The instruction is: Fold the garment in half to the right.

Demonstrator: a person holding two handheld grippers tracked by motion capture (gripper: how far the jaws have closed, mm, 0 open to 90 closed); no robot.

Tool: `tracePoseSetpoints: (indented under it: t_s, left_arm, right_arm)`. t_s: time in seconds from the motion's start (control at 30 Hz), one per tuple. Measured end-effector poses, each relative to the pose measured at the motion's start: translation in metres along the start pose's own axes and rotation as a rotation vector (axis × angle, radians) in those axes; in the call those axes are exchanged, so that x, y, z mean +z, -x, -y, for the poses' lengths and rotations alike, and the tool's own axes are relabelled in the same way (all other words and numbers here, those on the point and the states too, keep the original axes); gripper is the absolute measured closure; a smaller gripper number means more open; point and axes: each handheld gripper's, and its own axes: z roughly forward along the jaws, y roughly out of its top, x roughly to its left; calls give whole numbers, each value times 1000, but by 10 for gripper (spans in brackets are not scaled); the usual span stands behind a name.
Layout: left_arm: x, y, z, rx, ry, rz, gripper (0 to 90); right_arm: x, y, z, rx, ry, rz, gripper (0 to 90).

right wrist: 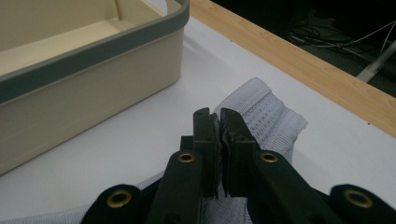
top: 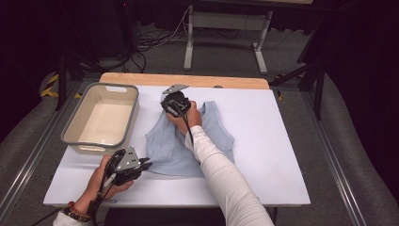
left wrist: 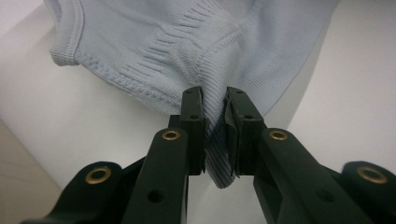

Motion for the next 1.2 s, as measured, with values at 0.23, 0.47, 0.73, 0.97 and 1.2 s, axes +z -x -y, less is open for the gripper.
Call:
tracePoseSetpoints:
  t_s: [0.23,0.47,0.73,0.97,1.2]
  left_arm:
    - [-6,-1,-2,7,20,-14,785]
    - [-8,-2,-11,25,41,-2,784]
    - [-1,7,-33,72,112,43,787]
    - [13,15,-51,96,147,88,789]
    - [30,26,-74,134,175,138,789]
  right_arm:
    - [-6,2,-3,-6,20,-7,858]
    - [-13,7,-5,3,40,-23,858]
    - [-23,19,-1,16,67,-58,857]
    - [-35,27,1,12,77,-65,857]
    - [-54,41,7,17,86,-69,857]
